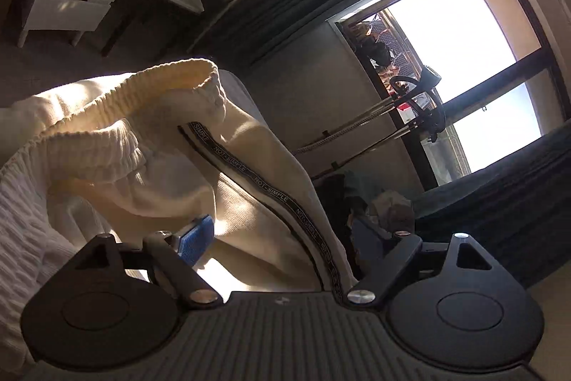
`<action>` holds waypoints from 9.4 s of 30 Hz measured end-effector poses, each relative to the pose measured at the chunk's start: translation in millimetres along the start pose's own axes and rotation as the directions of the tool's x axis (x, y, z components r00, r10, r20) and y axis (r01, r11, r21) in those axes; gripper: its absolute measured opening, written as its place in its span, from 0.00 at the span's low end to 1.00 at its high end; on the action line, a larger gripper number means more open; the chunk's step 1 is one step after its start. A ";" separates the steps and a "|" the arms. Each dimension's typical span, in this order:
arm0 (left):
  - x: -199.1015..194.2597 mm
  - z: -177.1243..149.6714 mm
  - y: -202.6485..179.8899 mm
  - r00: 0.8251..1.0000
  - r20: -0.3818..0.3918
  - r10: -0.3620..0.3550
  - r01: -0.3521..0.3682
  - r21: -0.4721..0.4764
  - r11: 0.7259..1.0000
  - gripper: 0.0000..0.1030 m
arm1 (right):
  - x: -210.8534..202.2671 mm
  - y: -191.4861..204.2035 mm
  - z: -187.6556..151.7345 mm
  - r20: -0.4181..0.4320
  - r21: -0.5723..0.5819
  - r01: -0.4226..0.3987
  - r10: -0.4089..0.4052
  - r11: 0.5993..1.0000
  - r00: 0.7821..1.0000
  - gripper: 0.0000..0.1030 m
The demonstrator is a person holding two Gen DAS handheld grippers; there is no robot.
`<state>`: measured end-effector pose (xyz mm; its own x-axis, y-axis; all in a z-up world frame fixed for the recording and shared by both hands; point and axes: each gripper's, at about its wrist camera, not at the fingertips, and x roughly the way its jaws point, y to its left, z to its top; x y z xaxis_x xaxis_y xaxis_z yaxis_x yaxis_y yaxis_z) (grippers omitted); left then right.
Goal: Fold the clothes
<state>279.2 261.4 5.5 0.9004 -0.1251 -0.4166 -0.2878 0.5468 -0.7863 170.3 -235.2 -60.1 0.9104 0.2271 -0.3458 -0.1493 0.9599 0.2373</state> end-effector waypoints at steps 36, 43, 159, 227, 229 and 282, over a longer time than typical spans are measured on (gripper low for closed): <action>-26.3 -63.3 144.0 0.998 0.025 -0.065 0.070 -0.346 0.936 0.76 | 151.0 -289.0 70.4 -0.107 0.783 0.235 -0.247 0.575 0.963 0.54; -28.8 -53.2 159.1 0.996 0.084 -0.028 0.059 -0.402 0.914 0.23 | 123.8 -285.4 102.0 0.017 0.709 0.243 -0.360 0.662 0.933 0.05; -288.8 -204.2 97.2 0.986 -0.166 0.025 -0.016 0.053 0.998 0.71 | -76.8 31.8 9.5 -0.164 0.030 -0.093 0.096 0.995 0.982 0.84; -52.5 75.3 25.8 0.964 0.097 0.248 -0.264 0.214 0.941 0.87 | 4.3 32.0 -16.4 -0.212 0.027 -0.062 0.066 0.998 0.975 0.84; -68.3 69.4 15.2 0.961 0.103 0.257 -0.275 0.245 0.930 0.89 | -1.7 33.3 -14.3 -0.197 0.017 -0.064 0.066 0.998 0.978 0.84; -105.6 -159.3 106.0 0.989 0.022 0.144 -0.141 -0.086 0.986 0.28 | 239.9 -168.9 128.0 -0.180 0.368 0.327 -0.278 0.871 0.944 0.06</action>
<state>101.6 200.7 -106.6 0.8566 -0.0273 -0.5153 -0.4392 0.4855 -0.7559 463.3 -363.9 -67.0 0.8310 -0.0228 -0.5559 0.3095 0.8492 0.4279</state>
